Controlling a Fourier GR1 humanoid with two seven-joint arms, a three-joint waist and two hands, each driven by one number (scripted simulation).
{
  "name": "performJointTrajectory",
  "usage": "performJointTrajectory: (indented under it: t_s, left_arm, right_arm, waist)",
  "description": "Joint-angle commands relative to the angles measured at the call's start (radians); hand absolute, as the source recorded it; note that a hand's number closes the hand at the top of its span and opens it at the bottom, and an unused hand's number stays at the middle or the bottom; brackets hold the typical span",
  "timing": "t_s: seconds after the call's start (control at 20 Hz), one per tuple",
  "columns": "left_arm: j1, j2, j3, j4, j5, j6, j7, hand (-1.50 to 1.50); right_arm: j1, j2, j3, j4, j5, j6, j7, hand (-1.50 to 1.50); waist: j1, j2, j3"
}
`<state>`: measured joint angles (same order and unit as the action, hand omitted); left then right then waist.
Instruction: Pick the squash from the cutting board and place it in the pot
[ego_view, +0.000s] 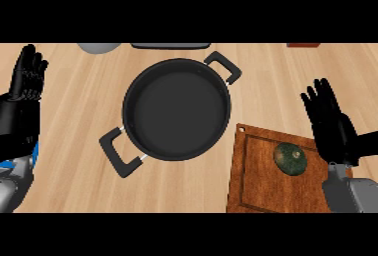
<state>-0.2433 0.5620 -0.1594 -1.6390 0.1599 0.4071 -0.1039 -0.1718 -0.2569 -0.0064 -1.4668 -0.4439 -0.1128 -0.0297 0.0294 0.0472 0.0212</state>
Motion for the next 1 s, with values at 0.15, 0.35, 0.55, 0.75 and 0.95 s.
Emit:
performJointTrajectory:
  t_s: [0.15,0.35,0.55,0.75,0.95]
  left_arm:
    - [0.108,0.05,-0.004,0.186,-0.023,-0.029,0.13,0.0]
    - [0.187,0.031,-0.02,0.259,0.027,-0.038,0.271,0.0]
    - [0.164,0.083,0.01,0.286,0.055,-0.092,0.362,0.0]
    - [0.199,0.054,-0.003,0.205,0.032,-0.066,0.417,0.0]
    - [0.191,0.003,-0.022,0.233,0.008,-0.038,0.399,0.0]
  right_arm:
    - [-0.059,-0.085,0.145,-0.011,0.105,0.123,0.067,1.5]
    - [-0.063,-0.264,0.051,-0.007,0.402,-0.11,-0.008,1.5]
    - [0.09,-0.124,0.183,-0.134,0.556,-0.281,-0.103,-1.5]
    - [0.166,-0.166,0.232,-0.335,0.659,-0.306,0.031,-1.5]
    - [0.208,-0.317,0.283,-0.465,0.734,-0.163,0.251,-1.5]
  waist:
    - [-0.01,-0.04,-0.022]
    - [-0.048,-0.043,-0.028]
    - [-0.057,-0.053,-0.022]
    - [-0.04,-0.053,-0.022]
    - [-0.047,-0.054,-0.024]
